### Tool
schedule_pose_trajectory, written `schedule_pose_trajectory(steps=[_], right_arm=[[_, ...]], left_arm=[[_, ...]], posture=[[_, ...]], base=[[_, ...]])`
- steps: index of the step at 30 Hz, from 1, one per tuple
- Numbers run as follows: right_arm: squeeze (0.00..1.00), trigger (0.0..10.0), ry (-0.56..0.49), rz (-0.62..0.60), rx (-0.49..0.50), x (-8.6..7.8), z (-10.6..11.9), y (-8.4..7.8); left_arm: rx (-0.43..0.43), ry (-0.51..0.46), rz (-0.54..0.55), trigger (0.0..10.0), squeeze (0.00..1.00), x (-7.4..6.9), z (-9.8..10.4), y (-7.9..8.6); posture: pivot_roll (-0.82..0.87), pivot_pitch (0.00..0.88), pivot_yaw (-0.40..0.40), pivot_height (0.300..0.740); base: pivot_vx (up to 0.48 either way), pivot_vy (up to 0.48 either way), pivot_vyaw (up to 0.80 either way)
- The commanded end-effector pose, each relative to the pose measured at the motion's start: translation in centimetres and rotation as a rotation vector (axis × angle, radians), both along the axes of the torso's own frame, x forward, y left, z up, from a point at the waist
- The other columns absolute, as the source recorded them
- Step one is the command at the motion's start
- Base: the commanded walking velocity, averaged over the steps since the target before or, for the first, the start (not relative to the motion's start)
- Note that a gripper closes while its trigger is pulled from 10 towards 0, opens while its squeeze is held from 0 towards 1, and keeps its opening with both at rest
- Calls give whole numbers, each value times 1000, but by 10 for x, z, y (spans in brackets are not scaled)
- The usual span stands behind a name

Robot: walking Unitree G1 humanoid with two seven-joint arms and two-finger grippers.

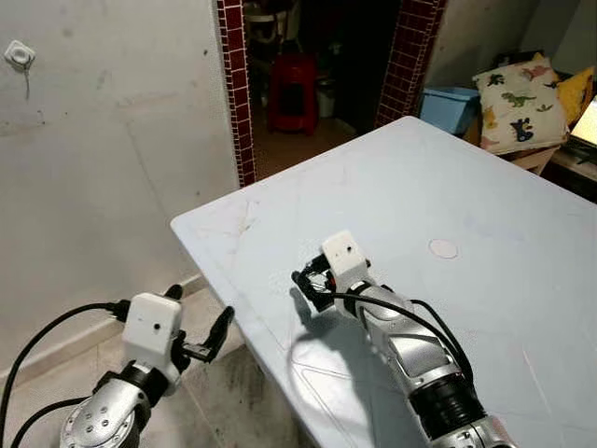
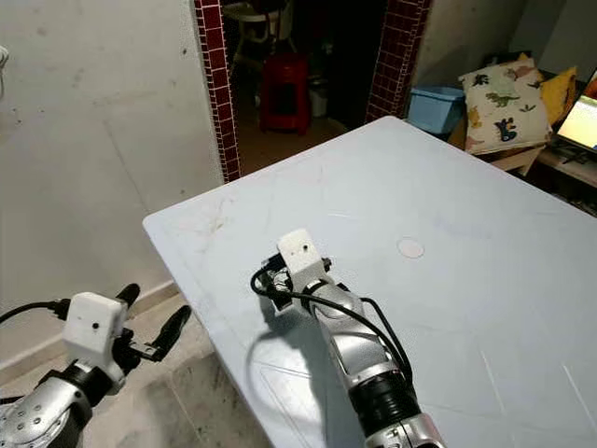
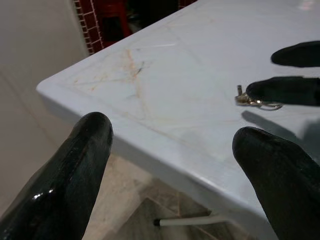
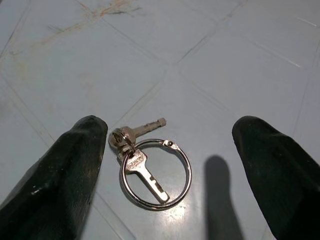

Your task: Hang keys on a hook

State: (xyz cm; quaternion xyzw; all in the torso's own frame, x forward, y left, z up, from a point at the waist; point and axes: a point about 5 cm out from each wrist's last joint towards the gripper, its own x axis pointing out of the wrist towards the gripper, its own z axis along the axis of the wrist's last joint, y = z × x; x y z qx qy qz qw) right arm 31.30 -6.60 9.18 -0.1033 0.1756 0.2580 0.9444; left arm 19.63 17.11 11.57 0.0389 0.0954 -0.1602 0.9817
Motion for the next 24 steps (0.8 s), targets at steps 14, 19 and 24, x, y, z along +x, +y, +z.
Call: schedule_pose_trajectory(steps=[14,19,24], right_arm=[[0,10000,-45,68,2,-6,9,12],[0,10000,-24,87,2,-11,5,13],[0,10000,29,85,-19,-12,-6,13]], left_arm=[[19,-6,-6,10000,0,1,1,0],[20,-5,-8,10000,0,1,1,0],[22,-7,-11,10000,0,1,1,-1]], posture=[[151,0,20,740],[150,0,21,740],[150,0,24,740]], base=[[0,0,0],[0,0,0],[0,0,0]])
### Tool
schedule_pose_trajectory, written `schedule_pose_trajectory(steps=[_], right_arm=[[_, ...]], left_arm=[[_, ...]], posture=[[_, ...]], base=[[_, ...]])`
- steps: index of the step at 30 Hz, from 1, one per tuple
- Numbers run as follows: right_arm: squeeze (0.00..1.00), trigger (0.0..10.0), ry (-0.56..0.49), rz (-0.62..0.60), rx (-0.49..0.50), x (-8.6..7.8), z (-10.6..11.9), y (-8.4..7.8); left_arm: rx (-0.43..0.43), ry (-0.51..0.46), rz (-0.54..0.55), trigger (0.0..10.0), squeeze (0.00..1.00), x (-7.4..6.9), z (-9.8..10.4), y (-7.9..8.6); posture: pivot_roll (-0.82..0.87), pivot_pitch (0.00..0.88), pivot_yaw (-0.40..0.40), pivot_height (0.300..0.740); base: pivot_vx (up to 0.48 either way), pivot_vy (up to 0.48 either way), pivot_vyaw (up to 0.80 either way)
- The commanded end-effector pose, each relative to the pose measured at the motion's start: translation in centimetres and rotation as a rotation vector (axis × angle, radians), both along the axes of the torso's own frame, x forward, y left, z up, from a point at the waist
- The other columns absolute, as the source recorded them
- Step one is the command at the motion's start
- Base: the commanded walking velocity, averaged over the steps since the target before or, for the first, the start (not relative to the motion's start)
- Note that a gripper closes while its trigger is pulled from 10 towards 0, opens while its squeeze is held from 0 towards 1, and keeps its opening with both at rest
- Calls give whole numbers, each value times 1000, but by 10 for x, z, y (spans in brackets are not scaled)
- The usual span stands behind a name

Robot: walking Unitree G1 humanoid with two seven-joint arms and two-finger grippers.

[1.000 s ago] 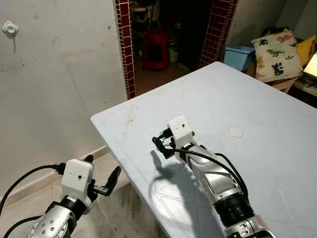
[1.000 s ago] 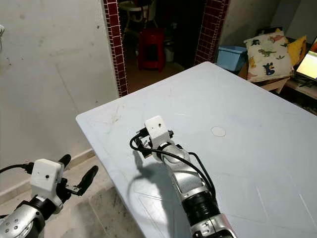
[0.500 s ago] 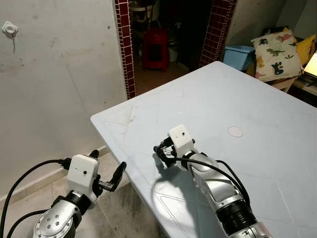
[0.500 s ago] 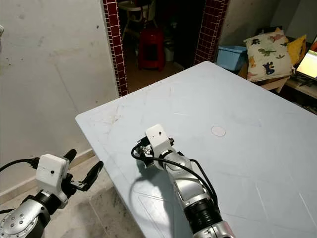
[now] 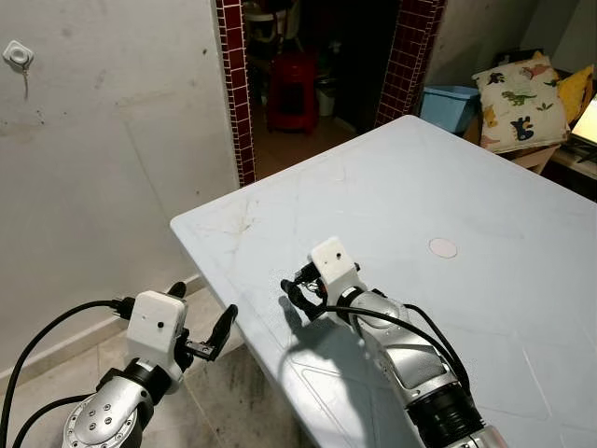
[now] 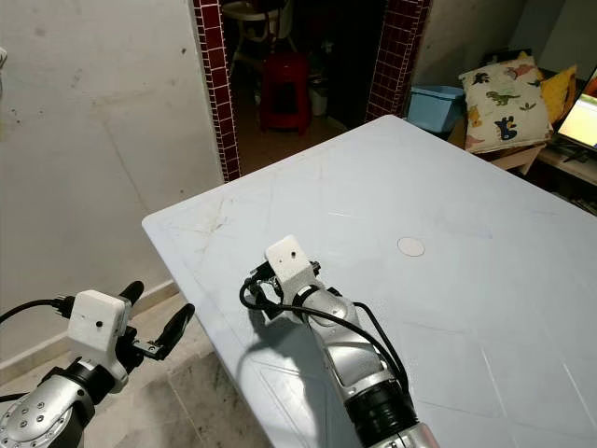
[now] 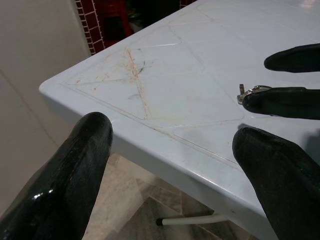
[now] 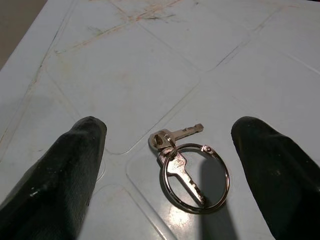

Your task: Hang keys on a hook

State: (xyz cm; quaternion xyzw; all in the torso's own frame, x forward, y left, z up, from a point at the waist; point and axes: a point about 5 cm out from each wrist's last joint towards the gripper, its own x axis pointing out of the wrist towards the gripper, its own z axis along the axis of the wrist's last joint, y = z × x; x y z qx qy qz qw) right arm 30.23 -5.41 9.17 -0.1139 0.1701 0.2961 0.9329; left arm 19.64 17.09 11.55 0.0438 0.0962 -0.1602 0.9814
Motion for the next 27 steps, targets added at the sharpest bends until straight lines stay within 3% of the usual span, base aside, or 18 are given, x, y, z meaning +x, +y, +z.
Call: schedule_pose_trajectory(steps=[1,7,8,9,10,11,13,15,18,19,22,23,27], right_arm=[[0,10000,33,2,-14,-1,-6,1],[0,9922,66,17,-18,1,-11,4],[0,9059,68,23,-20,2,-12,6],[0,6902,69,27,-21,2,-12,7],[0,6902,69,27,-21,2,-12,7],[0,510,71,33,-20,3,-12,9],[0,0,67,36,-19,3,-12,10],[0,2471,61,39,-18,4,-11,13],[0,3059,49,39,-23,5,-10,14],[0,6078,40,42,-30,5,-9,14],[0,6706,0,51,-56,6,-6,16],[0,10000,-15,54,-65,7,-4,17],[0,10000,-104,60,-83,12,7,22]], left_arm=[[12,-6,-10,10000,0,1,1,-1],[12,-8,-10,10000,0,2,1,-2],[12,-8,-10,10000,0,2,1,-2],[12,-7,-10,10000,0,2,1,-2],[12,-7,-10,10000,0,2,1,-2],[12,-8,-11,10000,0,2,1,-2],[12,-8,-11,10000,0,1,1,-3],[12,-8,-9,10000,0,1,0,-3],[12,-8,-8,10000,0,1,0,-3],[12,-8,-8,10000,0,1,1,-3],[12,-7,-8,10000,0,0,0,-3],[12,-6,-9,10000,0,0,0,-3],[12,-7,-9,10000,0,0,0,-4]], posture=[[150,0,24,740],[151,0,21,740],[151,0,21,740],[151,0,21,740],[151,0,21,740],[153,0,19,740],[154,0,18,740],[154,0,17,740],[155,0,16,740],[155,0,16,740],[153,0,17,740],[153,0,18,740],[154,0,16,740]], base=[[0,0,0],[0,0,0],[0,0,0],[0,0,0],[0,0,0],[0,0,0],[0,0,0],[0,0,0],[0,0,0],[0,0,0],[0,0,0],[0,0,0],[0,0,0]])
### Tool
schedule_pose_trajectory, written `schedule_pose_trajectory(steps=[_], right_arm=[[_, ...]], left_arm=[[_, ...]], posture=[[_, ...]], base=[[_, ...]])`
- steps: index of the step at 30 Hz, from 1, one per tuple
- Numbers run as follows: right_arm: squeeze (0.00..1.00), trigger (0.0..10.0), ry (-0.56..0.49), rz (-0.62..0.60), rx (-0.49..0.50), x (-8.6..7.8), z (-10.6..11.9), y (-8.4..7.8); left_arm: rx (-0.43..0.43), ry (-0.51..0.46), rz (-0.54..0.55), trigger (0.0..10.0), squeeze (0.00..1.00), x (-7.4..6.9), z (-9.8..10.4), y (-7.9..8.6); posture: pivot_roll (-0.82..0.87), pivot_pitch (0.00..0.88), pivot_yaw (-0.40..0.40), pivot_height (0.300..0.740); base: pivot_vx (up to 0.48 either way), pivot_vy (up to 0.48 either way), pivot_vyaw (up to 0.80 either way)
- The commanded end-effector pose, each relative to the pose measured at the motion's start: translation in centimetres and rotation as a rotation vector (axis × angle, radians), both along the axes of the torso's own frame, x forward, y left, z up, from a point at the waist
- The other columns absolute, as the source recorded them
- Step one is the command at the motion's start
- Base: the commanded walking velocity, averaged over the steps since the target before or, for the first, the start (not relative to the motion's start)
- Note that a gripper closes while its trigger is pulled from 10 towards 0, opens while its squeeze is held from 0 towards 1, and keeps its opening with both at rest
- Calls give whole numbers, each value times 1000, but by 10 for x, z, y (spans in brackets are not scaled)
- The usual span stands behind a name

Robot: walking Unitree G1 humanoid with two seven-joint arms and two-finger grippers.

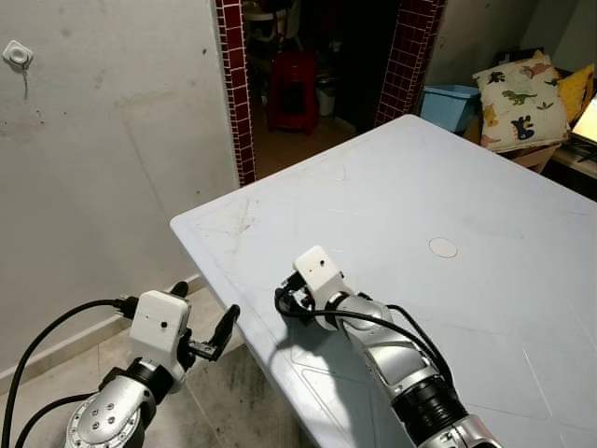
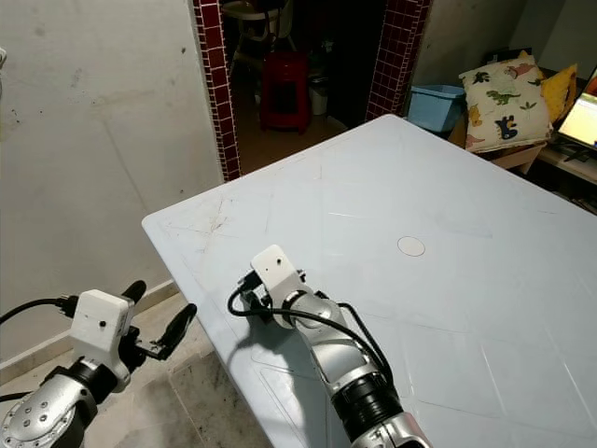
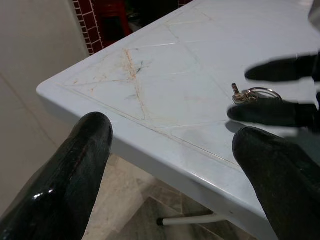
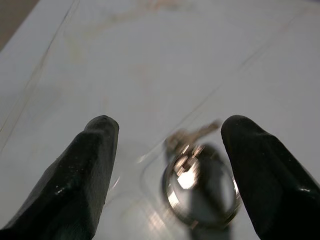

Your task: Hang keys on a hook

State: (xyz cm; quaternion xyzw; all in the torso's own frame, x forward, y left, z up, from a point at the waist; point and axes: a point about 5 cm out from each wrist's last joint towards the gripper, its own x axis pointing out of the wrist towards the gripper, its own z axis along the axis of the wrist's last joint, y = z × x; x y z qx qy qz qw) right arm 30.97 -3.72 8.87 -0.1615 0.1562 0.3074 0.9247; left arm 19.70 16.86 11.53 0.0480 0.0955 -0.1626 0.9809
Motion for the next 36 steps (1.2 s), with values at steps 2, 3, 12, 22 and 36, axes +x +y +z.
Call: schedule_pose_trajectory(steps=[2,3,12,22,36], right_arm=[[0,10000,-59,18,-4,4,11,5],[0,10000,-64,28,14,4,14,9],[0,10000,0,85,1,-4,4,14],[0,3412,13,53,-38,-3,-7,5],[0,0,67,22,-61,-4,-18,-1]], left_arm=[[5,-4,-3,10000,0,0,0,-1],[5,-4,-3,10000,0,0,0,-2],[4,-6,1,10000,0,0,0,-2],[4,-6,-6,10000,0,0,0,-3],[7,-8,-10,10000,0,0,0,-3]], posture=[[154,0,16,740],[154,0,15,740],[158,0,12,740],[156,0,16,740],[159,0,15,740]], base=[[0,0,0],[0,0,0],[0,0,0],[0,0,0],[0,0,0]])
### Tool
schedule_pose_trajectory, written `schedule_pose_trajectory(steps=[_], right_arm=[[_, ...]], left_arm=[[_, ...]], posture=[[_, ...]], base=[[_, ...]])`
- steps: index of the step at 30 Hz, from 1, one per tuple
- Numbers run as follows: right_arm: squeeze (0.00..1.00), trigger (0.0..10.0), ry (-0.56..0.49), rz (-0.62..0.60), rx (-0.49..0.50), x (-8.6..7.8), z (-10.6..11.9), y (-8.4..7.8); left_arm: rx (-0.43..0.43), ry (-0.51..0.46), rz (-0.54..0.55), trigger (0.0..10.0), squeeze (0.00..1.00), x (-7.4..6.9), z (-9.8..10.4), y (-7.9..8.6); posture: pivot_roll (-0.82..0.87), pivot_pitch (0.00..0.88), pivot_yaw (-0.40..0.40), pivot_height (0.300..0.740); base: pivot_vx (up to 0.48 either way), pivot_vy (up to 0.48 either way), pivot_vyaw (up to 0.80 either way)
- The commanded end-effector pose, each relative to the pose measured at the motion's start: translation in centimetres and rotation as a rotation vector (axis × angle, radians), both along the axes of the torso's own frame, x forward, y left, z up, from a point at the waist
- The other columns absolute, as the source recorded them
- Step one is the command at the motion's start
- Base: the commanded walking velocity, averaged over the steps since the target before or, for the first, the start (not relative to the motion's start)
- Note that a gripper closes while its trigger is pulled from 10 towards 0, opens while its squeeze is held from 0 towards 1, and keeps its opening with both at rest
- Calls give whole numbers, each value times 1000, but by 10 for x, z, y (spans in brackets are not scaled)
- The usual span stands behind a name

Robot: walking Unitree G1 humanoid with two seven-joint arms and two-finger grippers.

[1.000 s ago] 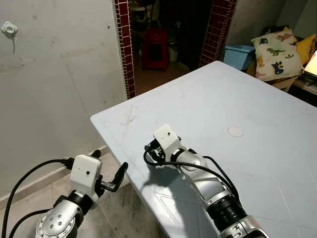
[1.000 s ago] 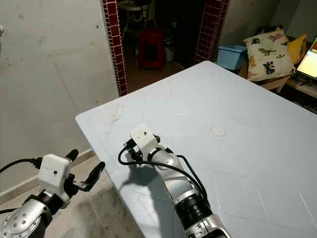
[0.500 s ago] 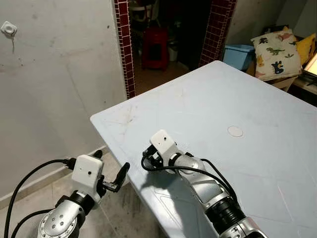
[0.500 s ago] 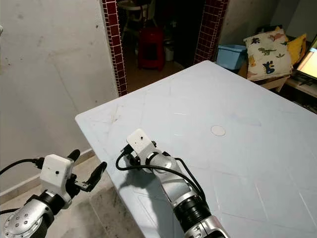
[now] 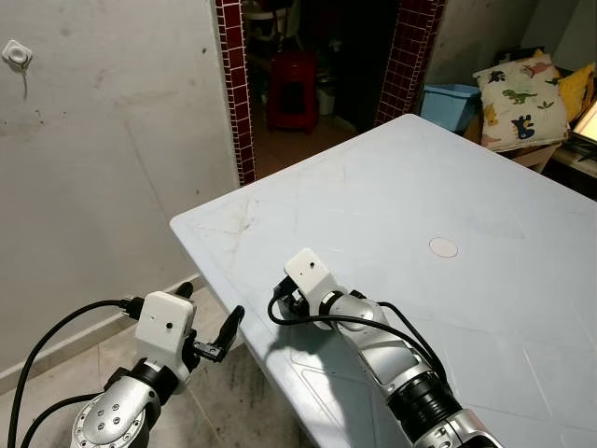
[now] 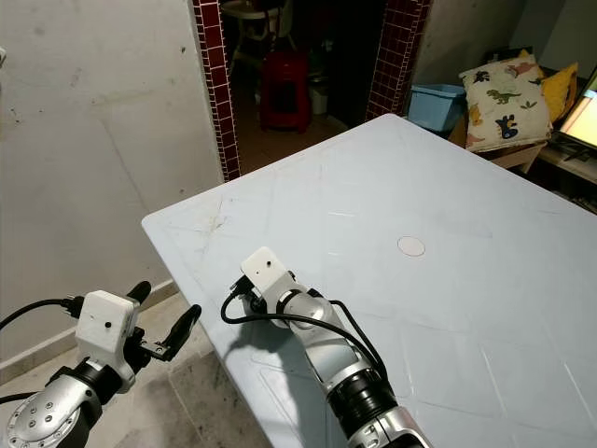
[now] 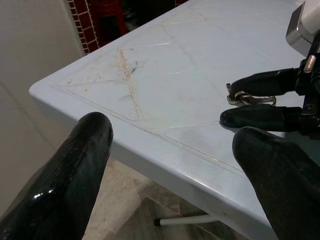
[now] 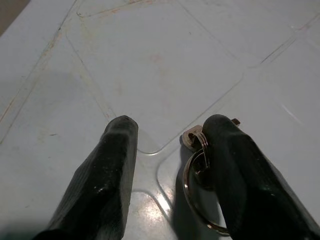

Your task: Hang keys on a hook

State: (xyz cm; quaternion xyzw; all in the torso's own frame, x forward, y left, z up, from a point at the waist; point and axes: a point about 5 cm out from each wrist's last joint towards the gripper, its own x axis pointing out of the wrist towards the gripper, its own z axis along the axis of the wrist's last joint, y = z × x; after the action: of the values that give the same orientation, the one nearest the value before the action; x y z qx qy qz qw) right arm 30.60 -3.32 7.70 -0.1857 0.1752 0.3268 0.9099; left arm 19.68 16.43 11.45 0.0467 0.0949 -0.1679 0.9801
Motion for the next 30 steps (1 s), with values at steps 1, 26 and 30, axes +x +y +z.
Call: schedule_pose_trajectory(steps=[1,26,30], right_arm=[[0,0,37,-25,-7,0,-6,-5],[0,0,56,-33,-5,1,-8,-6],[0,0,57,-33,-3,1,-8,-6]], left_arm=[[9,-9,0,10000,0,0,1,1],[2,-17,-9,10000,0,3,0,-2],[5,-16,-7,10000,0,4,0,-1]], posture=[[159,0,15,740],[148,0,25,740],[151,0,26,740]], base=[[0,0,0],[0,0,0],[0,0,0]])
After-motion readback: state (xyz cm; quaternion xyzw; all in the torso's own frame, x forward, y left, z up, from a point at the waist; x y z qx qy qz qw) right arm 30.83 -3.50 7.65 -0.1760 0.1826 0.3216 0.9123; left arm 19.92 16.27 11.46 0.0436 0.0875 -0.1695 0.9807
